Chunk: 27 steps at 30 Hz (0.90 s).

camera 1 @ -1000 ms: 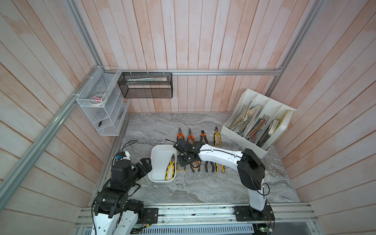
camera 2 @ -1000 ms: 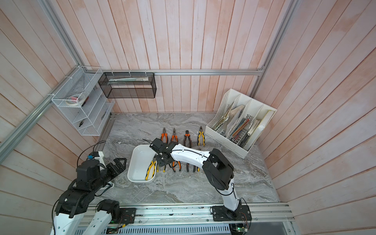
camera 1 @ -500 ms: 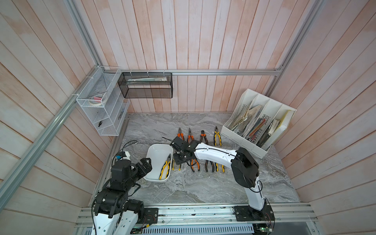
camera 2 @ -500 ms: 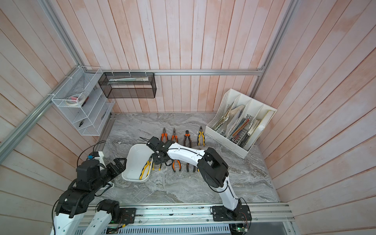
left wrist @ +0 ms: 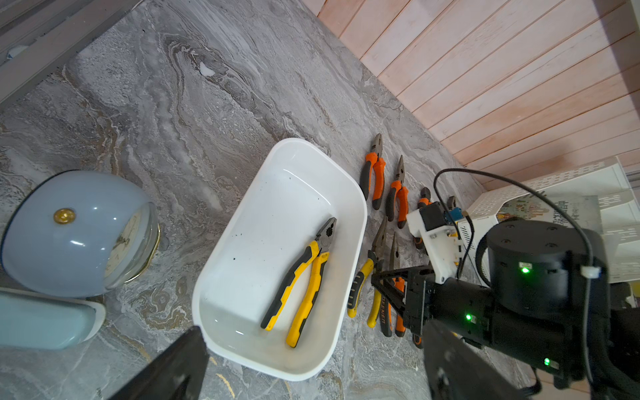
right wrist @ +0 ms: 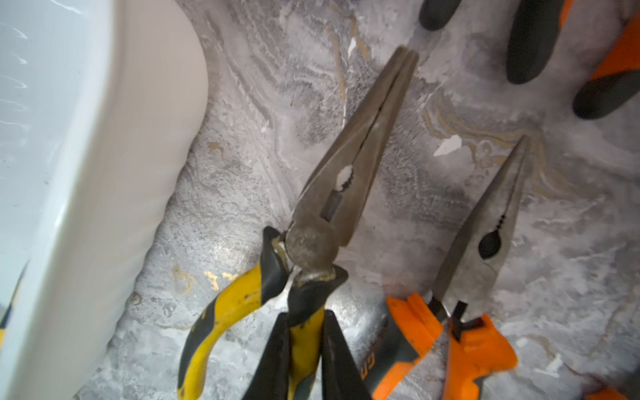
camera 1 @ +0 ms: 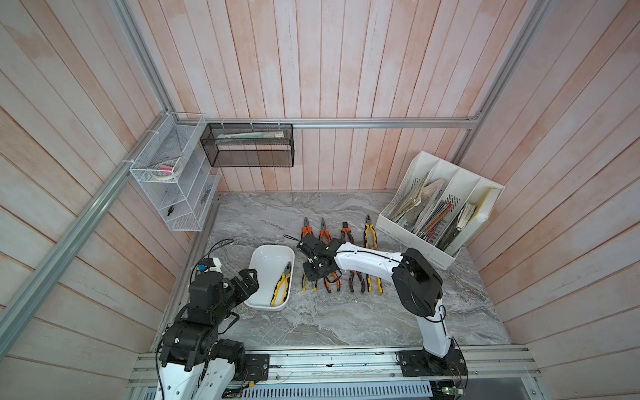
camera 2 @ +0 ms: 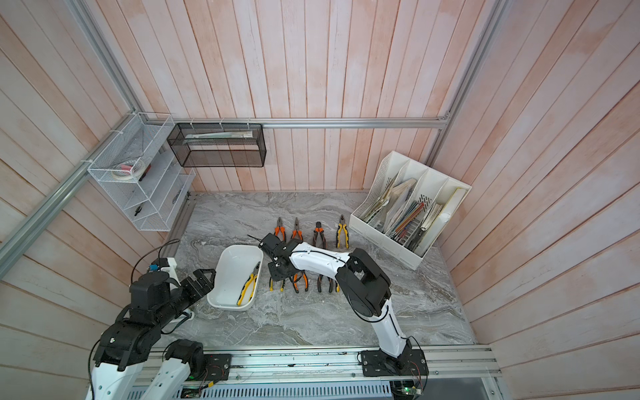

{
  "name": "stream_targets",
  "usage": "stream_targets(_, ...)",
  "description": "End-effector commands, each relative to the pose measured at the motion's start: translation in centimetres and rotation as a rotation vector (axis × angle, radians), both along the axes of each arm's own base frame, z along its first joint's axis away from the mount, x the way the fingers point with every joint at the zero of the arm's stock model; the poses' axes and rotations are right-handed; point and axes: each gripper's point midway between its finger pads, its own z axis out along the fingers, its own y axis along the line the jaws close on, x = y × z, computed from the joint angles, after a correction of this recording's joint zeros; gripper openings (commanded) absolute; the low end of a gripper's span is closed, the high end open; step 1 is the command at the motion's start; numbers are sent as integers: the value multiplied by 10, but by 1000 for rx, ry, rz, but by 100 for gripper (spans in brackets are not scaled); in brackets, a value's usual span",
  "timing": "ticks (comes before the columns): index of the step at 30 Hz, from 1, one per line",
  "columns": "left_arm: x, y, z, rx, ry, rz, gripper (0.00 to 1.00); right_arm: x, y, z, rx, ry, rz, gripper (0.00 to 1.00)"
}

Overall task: Take the pliers out of the storage box
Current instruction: Adjust the storage box at the center of the board, then place the pliers at the center of the board.

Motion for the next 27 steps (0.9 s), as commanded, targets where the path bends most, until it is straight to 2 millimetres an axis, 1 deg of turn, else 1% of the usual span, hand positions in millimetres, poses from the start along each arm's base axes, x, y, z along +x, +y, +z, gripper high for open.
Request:
stream_targets(1,3,-1,-1,7,-14,-16,100,7,4,-3,7,-12,13,0)
stream_targets(7,3,-2,-2,7,-9,-16,100,9,-1,-15,-18,-7,15,0)
stream_targets(15,3,-1,-2,7,-9,-16,100,17,-4,-17,-17,-8,11,1)
stream_targets(17,3,-2,-2,7,-9,-16,100,18,-5,-16,-26,-8,11,12)
stream_targets(20,3,-2,-1,8,-10,-17,100,18,-5,-9,-20,-9,4,33)
stream_targets(22,3,-2,-2,7,-9,-17,100,19,-5,0,-7,-18,-2,40)
stream_targets(25,3,-2,-2,7,-9,-16,100,20,-4,17,19,-37,-9,47)
stream_targets(27,3,-2,-1,8,-11,-17,100,21,-3,31,39,-47,-20,49)
